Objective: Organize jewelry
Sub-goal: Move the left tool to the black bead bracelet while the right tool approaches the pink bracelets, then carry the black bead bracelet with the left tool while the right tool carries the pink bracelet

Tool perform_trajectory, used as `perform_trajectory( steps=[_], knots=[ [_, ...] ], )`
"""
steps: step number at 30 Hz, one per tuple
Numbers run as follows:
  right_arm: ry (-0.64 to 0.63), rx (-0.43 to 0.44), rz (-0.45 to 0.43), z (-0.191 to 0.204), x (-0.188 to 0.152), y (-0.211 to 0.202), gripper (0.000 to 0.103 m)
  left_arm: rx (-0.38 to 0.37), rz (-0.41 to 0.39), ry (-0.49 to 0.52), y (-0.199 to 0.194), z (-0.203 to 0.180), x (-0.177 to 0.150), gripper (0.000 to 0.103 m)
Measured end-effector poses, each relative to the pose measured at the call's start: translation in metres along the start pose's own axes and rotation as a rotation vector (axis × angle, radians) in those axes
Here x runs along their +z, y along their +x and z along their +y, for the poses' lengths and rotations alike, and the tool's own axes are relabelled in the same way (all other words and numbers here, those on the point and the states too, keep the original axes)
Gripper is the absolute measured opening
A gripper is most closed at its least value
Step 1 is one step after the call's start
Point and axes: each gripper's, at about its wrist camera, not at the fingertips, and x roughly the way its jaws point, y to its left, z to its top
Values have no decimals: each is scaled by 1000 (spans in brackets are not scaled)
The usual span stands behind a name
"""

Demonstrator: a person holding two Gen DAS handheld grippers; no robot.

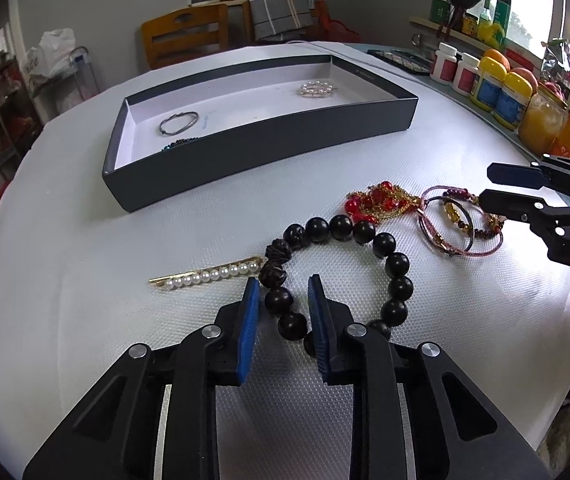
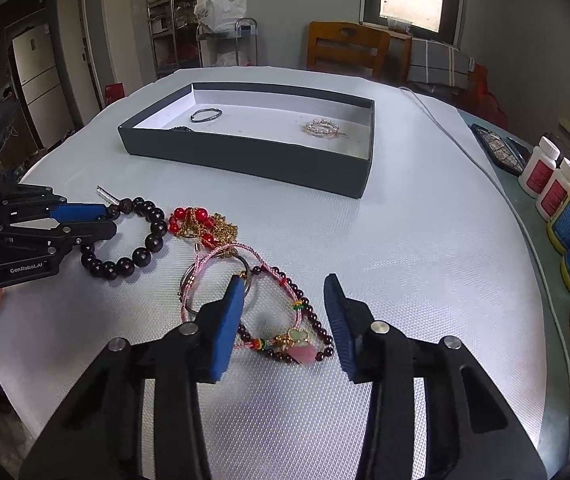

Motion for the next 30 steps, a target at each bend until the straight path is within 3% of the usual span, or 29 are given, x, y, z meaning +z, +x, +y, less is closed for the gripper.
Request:
perform_trajectory(
  steps=[4,12,16,30],
  knots=[
    [-44,-17,27,4,7,10,25,13,-12,13,1,0,-1,20],
    [-90,-11,84,8,6,28,25,0,-20,13,0,2,-1,18],
    [-102,0,78,10,6,26,5,-7,-23,17,-1,2,-1,15],
    [-122,26,-40,18,20,-23,5,-32,-103,41,-35,-4,5,15]
  ],
)
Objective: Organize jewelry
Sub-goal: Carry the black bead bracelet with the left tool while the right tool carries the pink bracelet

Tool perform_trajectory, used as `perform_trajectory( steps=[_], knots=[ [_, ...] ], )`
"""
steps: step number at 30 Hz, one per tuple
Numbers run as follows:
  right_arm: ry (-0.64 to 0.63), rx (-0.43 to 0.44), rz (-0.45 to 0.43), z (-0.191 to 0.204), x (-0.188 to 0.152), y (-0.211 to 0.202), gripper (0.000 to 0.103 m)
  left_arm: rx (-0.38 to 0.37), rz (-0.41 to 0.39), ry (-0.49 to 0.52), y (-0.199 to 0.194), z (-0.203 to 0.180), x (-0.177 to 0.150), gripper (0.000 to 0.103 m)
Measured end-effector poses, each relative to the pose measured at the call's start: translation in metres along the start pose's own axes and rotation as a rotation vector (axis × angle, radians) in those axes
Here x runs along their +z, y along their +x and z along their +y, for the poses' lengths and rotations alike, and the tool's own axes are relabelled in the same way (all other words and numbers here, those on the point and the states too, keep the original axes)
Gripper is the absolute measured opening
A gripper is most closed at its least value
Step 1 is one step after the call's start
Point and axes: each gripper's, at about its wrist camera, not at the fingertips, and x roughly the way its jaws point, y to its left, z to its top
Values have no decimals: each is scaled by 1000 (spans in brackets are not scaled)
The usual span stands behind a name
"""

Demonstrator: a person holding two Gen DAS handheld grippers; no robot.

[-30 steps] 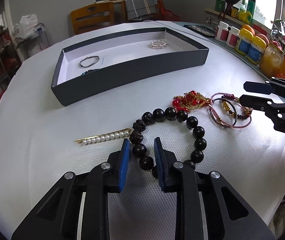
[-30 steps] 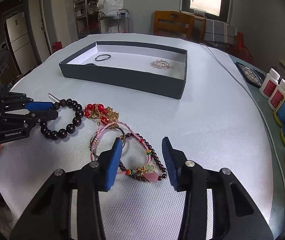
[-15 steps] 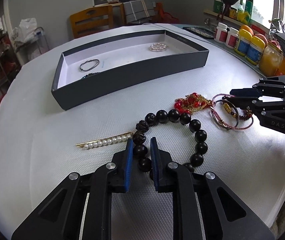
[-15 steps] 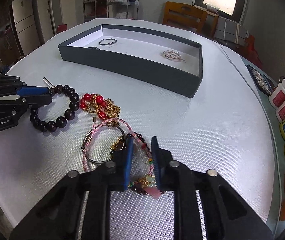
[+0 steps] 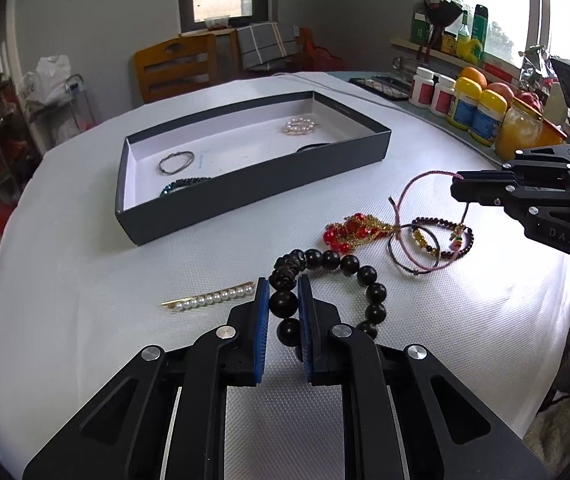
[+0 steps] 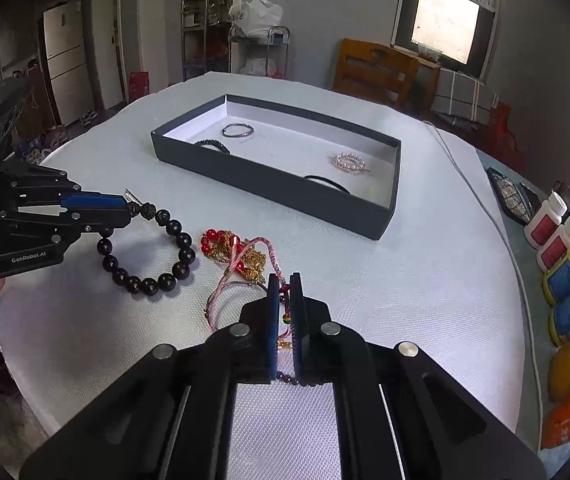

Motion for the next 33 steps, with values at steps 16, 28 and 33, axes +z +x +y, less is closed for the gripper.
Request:
perform_trajectory(
  steps=[16,28,33],
  knots=[
    [-28,-58,-112,-17,48,-29,5,74,-113,78,-42,1,35,15],
    [92,-111,-124,-63,115,26,5,98,-187,86,-27,25,113,15],
    [146,-125,-115,-71,133,64,5,81,-173,34,12,32,142,15]
  ],
)
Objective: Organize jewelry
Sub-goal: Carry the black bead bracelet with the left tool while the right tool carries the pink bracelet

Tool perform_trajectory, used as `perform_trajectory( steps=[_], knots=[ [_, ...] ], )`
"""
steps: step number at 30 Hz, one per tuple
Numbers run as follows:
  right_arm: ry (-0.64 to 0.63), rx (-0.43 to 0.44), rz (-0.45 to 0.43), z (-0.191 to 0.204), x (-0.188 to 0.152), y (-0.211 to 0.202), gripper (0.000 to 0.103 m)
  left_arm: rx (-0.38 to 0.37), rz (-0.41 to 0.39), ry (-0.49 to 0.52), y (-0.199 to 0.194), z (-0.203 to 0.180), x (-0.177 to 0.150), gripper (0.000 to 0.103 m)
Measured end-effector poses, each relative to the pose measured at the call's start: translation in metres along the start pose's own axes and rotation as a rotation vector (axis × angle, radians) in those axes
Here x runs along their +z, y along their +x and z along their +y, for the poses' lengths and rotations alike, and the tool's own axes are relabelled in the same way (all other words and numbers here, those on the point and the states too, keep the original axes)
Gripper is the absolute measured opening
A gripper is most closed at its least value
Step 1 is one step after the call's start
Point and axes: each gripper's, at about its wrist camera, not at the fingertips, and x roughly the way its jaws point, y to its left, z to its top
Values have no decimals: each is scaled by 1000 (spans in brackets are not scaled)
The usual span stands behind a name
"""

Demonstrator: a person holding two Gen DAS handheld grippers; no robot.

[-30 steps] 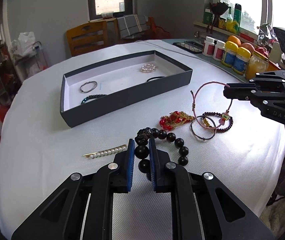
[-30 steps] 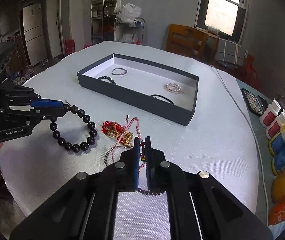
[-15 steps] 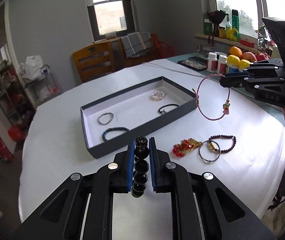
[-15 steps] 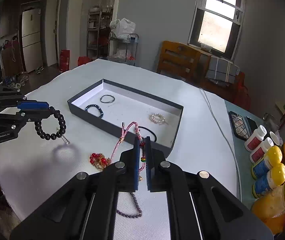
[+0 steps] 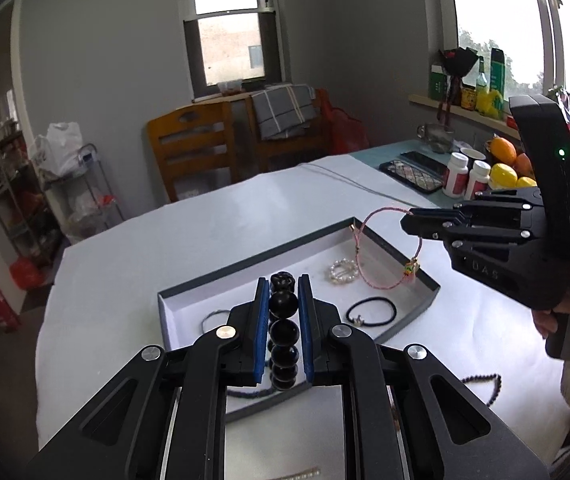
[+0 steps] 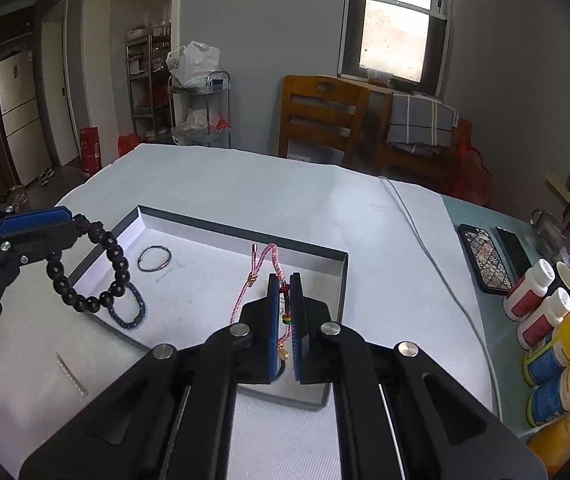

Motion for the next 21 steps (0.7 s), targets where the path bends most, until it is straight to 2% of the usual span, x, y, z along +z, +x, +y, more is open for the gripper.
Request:
perform_trajectory(
  steps=[4,9,12,21],
  knots=[
    [26,12,17,-2,8,27,5,7,26,-41,35,8,7,15],
    [38,23,37,0,11,53,5,-21,48,-96,63,17,6,15],
    [56,59,51,1,9,66,5,-19,81,-117,78,23,-4,15],
    [44,69,137,8,-14,96,5,30,159,-165,104,49,-28,15]
  ],
)
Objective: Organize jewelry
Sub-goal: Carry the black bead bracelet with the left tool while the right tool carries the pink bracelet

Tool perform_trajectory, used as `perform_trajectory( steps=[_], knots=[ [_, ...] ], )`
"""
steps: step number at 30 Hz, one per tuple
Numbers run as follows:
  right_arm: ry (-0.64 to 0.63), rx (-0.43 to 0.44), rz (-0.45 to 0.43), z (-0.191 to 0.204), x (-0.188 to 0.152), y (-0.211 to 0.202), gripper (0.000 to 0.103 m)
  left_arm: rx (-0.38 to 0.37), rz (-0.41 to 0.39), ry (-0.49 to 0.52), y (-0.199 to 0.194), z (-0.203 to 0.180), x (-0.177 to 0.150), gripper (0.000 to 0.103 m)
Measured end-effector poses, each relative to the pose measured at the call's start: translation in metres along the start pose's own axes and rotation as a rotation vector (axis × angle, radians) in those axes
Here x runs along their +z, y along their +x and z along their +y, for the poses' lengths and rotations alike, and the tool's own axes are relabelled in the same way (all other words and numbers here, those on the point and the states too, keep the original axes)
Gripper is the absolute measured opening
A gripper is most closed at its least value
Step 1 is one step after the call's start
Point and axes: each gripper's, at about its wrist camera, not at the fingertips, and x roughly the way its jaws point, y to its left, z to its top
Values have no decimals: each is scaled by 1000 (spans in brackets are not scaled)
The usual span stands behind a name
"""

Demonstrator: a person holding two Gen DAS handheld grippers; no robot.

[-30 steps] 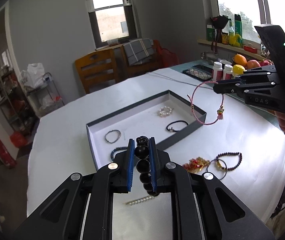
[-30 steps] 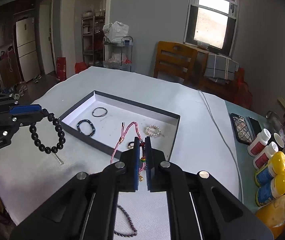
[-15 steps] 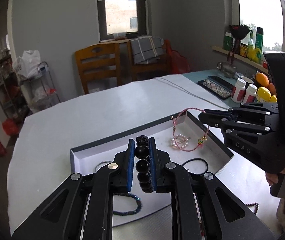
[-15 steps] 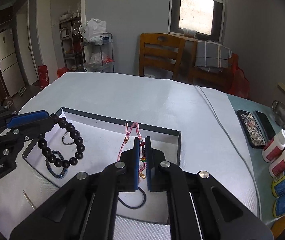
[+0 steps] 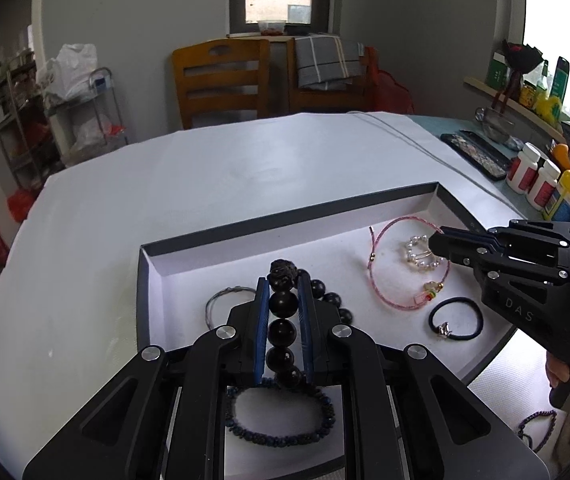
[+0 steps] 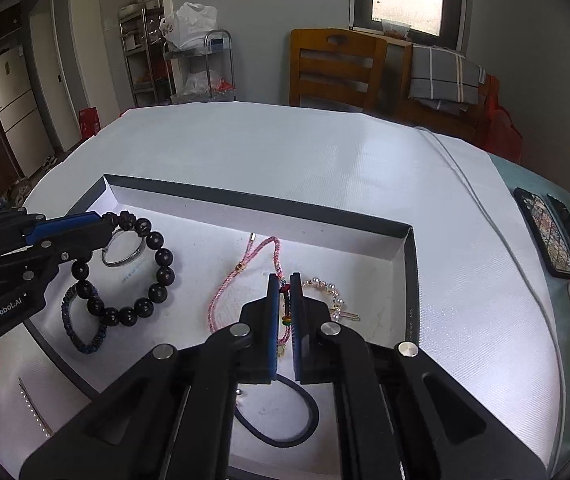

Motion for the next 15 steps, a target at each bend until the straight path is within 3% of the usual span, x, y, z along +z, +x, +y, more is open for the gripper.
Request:
perform_trajectory(
  steps=[15],
  knots=[
    [-6,2,11,6,-6,10,5,26,26,27,19,-1,-7,15]
  ],
)
